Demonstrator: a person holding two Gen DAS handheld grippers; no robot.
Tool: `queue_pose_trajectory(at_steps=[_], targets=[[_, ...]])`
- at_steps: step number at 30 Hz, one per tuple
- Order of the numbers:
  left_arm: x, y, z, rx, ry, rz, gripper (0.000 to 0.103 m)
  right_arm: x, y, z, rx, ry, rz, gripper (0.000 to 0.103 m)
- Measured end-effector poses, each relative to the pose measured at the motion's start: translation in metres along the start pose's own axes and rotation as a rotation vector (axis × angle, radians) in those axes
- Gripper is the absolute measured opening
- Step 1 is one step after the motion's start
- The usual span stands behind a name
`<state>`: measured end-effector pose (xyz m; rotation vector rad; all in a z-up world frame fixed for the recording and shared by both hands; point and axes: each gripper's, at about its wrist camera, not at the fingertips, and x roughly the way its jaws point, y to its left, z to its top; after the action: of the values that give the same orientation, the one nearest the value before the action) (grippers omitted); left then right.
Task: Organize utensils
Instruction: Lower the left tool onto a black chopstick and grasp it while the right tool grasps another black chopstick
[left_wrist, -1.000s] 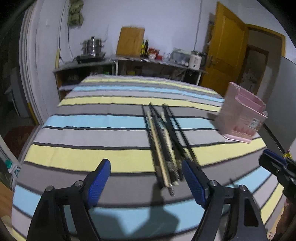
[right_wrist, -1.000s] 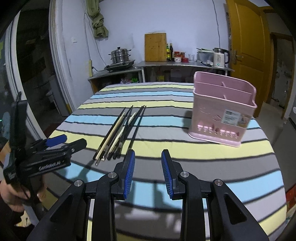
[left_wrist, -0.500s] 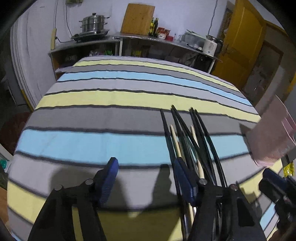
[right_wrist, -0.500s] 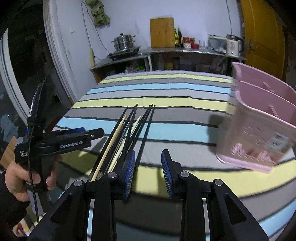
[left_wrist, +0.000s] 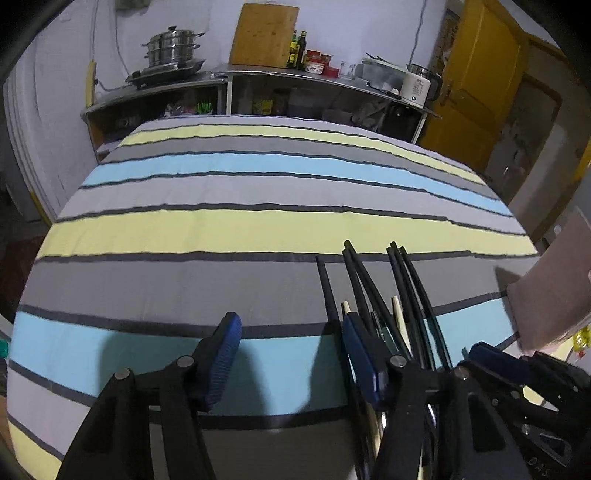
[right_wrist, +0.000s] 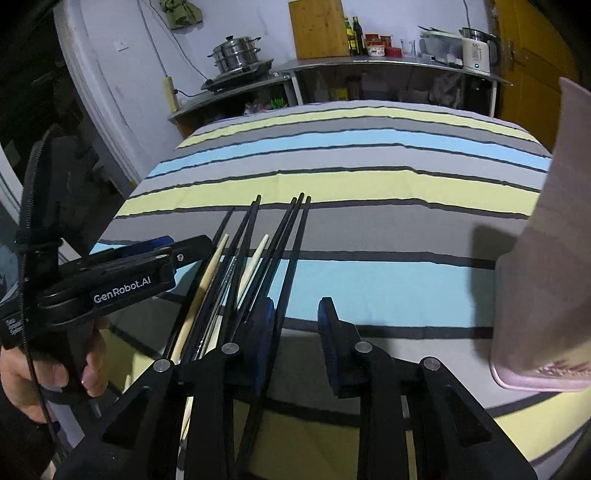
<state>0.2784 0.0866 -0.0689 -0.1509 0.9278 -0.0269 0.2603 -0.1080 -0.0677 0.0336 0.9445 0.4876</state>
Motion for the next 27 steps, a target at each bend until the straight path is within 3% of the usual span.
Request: queue_pose_trajectory(at_steps=[9, 13, 18, 27], targets=[[0.0, -0.017, -0.009, 0.127, 0.005, 0.091, 0.057, 0.009, 0.004, 0.004, -0.032, 0.015, -0.024, 0.025], [-0.003, -0.011, -0.009, 0.101, 0.018, 0.085, 0.053, 0.009, 0.003, 0.004, -0.03, 0.018, -0.029, 0.025], [-0.008, -0.007, -0.01, 0.076, 0.034, 0.096, 0.035, 0.015, 0.006, 0.011, -0.025, 0.034, -0.043, 0.023], [-0.01, -0.01, -0.014, 0.064, 0.036, 0.113, 0.033, 0.03, 0.005, 0.027, -0.022, 0.054, -0.051, 0.022]])
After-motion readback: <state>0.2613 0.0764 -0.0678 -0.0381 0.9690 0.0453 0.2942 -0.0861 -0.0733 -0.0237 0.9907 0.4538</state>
